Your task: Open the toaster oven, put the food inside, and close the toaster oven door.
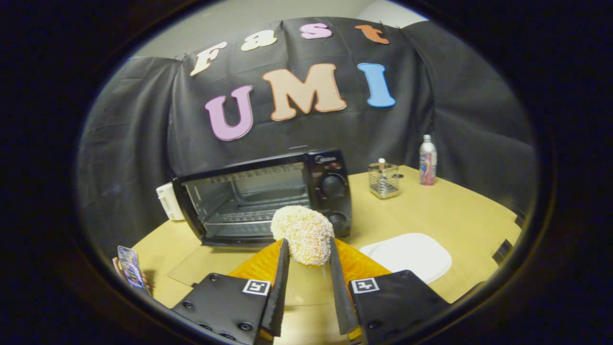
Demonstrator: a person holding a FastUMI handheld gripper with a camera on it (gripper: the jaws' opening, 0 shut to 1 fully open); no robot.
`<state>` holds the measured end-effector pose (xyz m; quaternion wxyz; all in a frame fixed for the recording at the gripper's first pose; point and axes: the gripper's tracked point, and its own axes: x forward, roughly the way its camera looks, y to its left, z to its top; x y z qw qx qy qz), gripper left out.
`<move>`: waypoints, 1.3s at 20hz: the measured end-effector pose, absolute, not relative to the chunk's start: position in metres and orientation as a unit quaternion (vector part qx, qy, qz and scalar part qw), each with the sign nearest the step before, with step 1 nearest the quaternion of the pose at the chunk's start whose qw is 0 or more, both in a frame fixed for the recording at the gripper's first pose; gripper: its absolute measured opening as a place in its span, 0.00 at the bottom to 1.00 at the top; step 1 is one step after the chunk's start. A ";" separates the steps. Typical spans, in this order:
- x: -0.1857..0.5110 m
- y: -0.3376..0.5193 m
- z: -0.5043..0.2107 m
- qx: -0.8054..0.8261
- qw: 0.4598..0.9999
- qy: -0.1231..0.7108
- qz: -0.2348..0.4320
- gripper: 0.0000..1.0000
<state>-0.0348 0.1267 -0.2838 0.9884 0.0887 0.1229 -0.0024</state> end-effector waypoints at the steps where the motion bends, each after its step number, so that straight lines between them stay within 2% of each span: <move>1: -0.026 0.142 -0.281 0.092 0.988 0.123 0.011 0.47; 3: -0.006 0.165 -0.277 0.091 0.987 0.128 0.036 0.47; 7: 0.031 0.186 -0.278 0.094 0.983 0.154 0.041 0.47; 17: 0.096 0.179 -0.299 0.075 0.981 0.175 -0.033 0.47; 24: 0.100 0.182 -0.320 0.062 0.978 0.198 -0.029 0.47; 26: 0.099 0.182 -0.319 0.063 0.978 0.197 -0.026 0.58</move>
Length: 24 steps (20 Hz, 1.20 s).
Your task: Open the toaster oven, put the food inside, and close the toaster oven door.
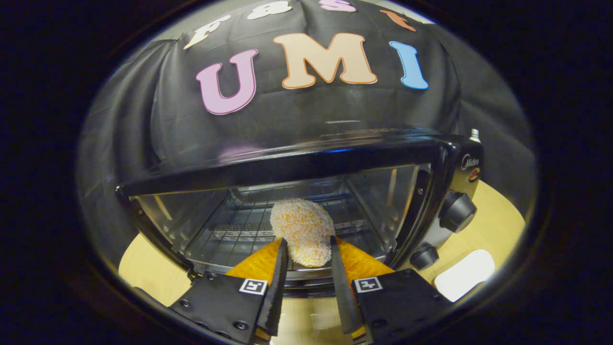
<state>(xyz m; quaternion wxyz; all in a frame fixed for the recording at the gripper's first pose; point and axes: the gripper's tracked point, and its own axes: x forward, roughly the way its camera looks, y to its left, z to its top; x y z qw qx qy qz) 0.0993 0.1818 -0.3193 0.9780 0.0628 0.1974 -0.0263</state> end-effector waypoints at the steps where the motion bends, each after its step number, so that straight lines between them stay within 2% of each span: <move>1: 0.099 0.182 -0.322 0.065 0.977 0.203 -0.026 0.64; 7: 0.078 0.202 -0.309 0.085 0.976 0.198 0.022 0.99; 11: 0.045 0.202 -0.288 0.108 0.979 0.170 0.033 0.98; 16: -0.005 0.186 -0.271 0.116 0.985 0.129 0.011 0.98; 24: -0.086 0.192 -0.316 0.083 0.986 0.147 -0.003 0.98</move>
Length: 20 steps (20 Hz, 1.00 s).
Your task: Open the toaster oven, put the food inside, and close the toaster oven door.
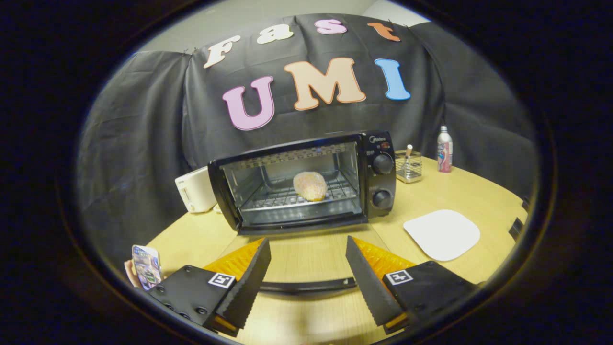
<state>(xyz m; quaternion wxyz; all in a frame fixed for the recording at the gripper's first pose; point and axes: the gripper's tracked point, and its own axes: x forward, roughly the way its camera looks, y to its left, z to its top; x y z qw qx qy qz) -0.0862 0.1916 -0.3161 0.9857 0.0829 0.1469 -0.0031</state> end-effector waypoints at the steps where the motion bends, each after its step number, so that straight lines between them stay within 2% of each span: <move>1: -0.093 0.196 -0.323 0.084 0.985 0.150 0.001 0.98; 11: -0.121 0.211 -0.365 0.061 0.982 0.177 -0.002 0.98; 20: -0.113 0.205 -0.363 0.056 0.984 0.171 -0.012 0.98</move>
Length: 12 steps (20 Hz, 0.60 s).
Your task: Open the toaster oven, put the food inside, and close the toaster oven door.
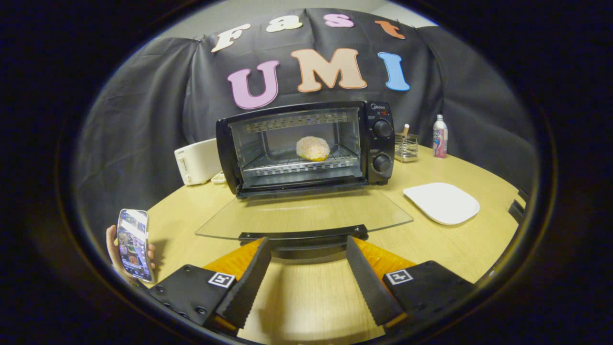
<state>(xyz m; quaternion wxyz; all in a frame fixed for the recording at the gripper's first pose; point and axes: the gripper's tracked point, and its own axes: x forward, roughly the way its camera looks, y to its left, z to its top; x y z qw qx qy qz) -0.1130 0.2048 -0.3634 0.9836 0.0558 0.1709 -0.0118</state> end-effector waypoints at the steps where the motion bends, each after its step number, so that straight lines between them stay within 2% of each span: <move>1: -0.113 0.204 -0.361 0.055 0.984 0.167 -0.012 0.98; 5: -0.111 0.204 -0.352 0.056 0.985 0.160 -0.011 0.98; 12: -0.099 0.204 -0.304 0.040 0.994 0.097 -0.006 0.99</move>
